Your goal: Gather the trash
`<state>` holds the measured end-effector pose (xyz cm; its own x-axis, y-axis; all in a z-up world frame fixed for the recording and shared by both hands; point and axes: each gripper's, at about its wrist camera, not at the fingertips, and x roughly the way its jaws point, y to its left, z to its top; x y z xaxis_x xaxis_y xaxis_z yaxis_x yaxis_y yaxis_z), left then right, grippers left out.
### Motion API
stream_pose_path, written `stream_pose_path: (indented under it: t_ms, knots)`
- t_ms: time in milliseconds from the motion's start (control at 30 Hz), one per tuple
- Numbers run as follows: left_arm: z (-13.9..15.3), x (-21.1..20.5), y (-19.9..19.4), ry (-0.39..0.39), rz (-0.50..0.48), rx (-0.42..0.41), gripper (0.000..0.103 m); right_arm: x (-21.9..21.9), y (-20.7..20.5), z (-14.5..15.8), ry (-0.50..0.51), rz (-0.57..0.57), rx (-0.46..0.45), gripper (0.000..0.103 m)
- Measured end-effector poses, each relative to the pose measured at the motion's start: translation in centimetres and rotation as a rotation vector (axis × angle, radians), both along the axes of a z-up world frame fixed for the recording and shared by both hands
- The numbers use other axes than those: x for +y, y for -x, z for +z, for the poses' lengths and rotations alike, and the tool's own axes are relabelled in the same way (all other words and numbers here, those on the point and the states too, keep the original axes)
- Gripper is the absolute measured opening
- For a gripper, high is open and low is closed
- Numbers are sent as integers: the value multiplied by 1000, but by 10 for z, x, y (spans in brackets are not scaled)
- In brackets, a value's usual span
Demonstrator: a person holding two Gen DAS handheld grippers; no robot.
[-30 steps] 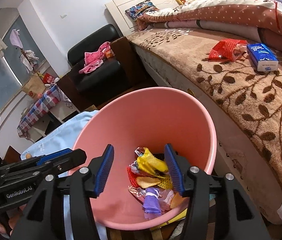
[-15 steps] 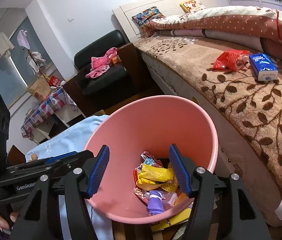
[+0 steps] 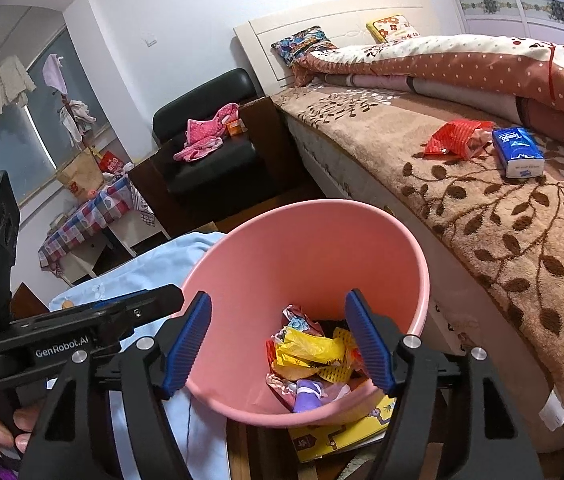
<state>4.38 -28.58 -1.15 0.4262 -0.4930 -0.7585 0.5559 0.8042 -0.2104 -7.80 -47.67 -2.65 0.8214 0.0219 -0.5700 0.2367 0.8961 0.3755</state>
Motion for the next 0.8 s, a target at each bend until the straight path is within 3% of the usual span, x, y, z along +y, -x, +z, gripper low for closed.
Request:
stream_pose_path:
  t_ms: [433,800]
  knots:
    - [12,9,16,3,9,-65,46,7,17,8,25,-41,-3,72]
    - [29,12,42,-23,22,-181,46,23,33,21,101,-75,-18,72]
